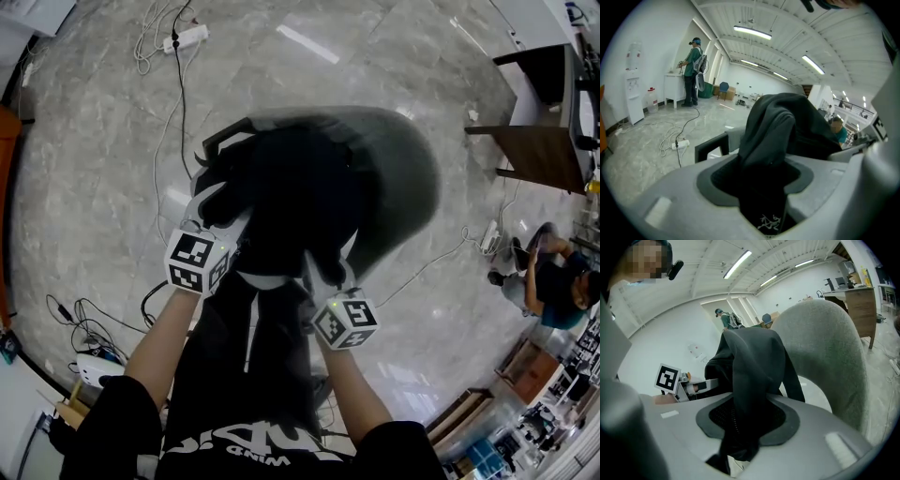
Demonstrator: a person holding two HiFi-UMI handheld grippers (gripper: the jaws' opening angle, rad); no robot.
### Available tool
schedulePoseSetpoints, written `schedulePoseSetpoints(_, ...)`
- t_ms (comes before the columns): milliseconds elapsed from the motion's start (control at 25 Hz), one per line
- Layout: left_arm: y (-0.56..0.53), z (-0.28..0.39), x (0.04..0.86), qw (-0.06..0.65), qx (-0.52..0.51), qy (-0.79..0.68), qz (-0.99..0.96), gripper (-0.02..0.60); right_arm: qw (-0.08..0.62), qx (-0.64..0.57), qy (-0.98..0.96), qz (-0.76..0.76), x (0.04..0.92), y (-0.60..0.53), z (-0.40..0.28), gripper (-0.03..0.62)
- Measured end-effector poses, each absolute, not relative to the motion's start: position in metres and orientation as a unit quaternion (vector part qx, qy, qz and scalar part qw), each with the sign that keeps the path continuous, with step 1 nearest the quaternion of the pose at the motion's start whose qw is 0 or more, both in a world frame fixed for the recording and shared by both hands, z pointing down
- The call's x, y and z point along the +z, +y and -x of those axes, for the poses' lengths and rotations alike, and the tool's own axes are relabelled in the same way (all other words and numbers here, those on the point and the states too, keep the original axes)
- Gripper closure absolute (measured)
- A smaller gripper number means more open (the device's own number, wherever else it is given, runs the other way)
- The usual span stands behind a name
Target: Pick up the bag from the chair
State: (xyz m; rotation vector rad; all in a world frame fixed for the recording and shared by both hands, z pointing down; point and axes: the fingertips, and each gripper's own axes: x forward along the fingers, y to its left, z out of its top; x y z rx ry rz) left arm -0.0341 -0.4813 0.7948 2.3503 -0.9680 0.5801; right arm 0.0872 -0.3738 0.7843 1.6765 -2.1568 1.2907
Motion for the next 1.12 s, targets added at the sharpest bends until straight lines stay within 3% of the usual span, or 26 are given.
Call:
schedulePoseSetpoints(400, -0.466, 0.038, 0.787, 0.274, 0.214, -0.344, -0.872, 0.531, 0.086, 0.398, -0.725, -0.555, 0.776, -0.371, -0.082, 0.583)
schedulePoseSetpoints(840, -0.457, 0.047, 0.729, 0.288, 0.197, -0.344, -0.872, 0.554, 0.083, 0.388, -0.742, -0.541, 0.725, -0.363, -0.074, 0.588)
schedulePoseSetpoints(1120, -0.426, 0.057, 0.658, 0.303, 0.176, -0.352, -0.868, 0.555, 0.078, 0.353, -0.743, -0.563, 0.647, -0.353, -0.092, 0.588)
